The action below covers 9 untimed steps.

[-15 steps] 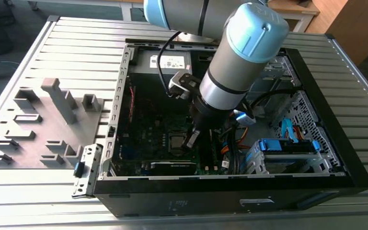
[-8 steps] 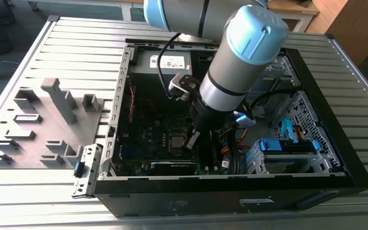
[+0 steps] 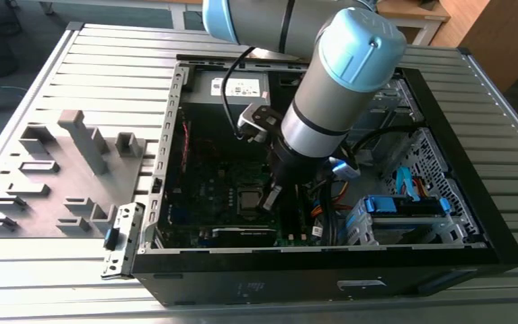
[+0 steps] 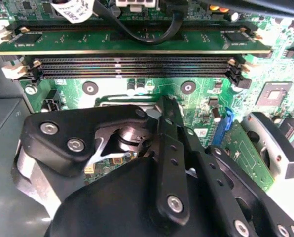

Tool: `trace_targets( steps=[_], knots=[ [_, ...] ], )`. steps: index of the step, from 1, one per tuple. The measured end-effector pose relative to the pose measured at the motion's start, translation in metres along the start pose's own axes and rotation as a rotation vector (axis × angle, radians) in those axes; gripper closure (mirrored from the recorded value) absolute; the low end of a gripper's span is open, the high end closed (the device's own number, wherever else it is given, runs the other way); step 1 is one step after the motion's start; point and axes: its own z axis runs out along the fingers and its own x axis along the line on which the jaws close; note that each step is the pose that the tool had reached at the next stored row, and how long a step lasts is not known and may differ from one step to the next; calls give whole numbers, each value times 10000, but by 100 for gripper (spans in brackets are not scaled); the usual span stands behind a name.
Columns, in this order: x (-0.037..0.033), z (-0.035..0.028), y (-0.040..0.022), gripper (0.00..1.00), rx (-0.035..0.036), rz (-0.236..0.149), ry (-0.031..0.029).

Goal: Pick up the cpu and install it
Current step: 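Install the first cpu locking lever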

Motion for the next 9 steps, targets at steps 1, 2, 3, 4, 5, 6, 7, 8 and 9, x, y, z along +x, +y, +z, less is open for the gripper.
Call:
trace_targets(
  steps=[1,2,3,4,5,6,7,8,9],
  knots=[
    [-5,-2,-9,89,1,0,-1],
    [-11,-3,-19,89,1,1,-2],
    [-17,-5,-30,89,1,0,-4],
    [-21,-7,-39,89,1,0,-3],
    [-26,-9,-47,89,1,-1,-4],
    [-29,-10,-52,89,2,-3,-4],
    [-30,-10,-54,89,2,-3,-4],
    [-31,-11,-56,89,3,-4,-2],
    [-32,-10,-57,89,2,-7,-7]
  ],
)
